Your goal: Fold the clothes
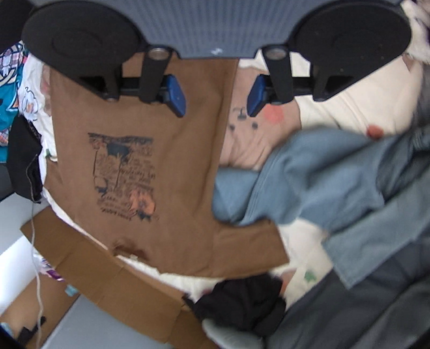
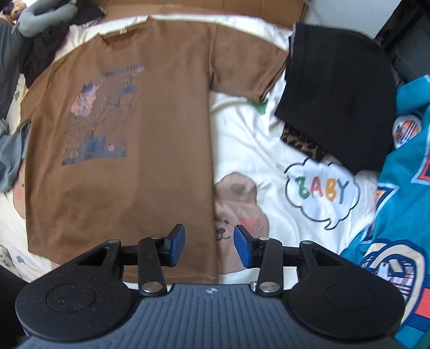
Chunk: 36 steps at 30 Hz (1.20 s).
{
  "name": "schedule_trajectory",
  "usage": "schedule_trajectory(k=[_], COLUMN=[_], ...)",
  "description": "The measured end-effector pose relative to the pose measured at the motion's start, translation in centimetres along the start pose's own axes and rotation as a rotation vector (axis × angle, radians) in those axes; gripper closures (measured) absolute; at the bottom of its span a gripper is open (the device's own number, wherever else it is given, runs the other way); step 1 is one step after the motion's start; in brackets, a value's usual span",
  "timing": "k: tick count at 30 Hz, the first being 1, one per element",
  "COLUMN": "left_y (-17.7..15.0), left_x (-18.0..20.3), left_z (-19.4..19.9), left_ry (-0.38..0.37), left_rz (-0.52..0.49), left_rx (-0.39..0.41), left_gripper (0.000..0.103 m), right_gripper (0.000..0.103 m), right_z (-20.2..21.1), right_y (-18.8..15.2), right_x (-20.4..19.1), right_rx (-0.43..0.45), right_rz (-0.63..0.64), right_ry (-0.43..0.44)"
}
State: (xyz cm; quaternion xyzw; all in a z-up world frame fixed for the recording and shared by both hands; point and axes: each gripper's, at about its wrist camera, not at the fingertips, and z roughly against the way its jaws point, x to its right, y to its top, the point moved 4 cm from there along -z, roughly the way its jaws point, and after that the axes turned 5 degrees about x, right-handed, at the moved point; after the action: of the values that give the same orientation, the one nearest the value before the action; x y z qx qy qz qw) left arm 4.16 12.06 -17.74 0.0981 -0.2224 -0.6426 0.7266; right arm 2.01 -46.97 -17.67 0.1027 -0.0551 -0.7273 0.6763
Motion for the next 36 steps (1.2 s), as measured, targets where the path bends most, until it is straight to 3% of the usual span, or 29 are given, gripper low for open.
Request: schedule_trajectory(k=[7, 18, 23, 30, 32, 36], left_y=[2.4, 4.6, 5.3, 6.1, 6.8, 9.1], left_x=[0.1, -0.8, -0.7, -0.1, 0.4, 2.3], left_z=[2.5, 5.2, 6.6, 7.6, 7.8, 8.3], left_ry=[0.012, -0.004, -0.023, -0.042, -0.047, -0.063], left_rz=[-0.011, 0.055, 0.062, 0.047, 0.031, -0.012], left_rx=[0.051, 0.105, 0.129, 0.134, 0.139, 0.158], left_gripper=[0.048, 0.047, 0.039, 0.038, 0.038, 0.038], right_gripper=[0.055, 0.054, 0.052, 0.051, 0.051, 0.049], right_z=[4.6, 8.6, 10.0, 12.3, 13.1, 14.8], right_y=[-0.2, -1.9, -2.5, -2.9, -2.5, -0.1], right_x=[0.6, 2.4, 2.2, 0.5, 0.0, -1.5], right_rx=[0.167, 0.32, 0.375, 0.48, 0.484, 0.405], right_rz=[-0.123, -0.36, -0.444, -0.483, -0.477, -0.426], right_ry=[0.077, 0.101, 0.129, 0.135, 0.13, 0.052])
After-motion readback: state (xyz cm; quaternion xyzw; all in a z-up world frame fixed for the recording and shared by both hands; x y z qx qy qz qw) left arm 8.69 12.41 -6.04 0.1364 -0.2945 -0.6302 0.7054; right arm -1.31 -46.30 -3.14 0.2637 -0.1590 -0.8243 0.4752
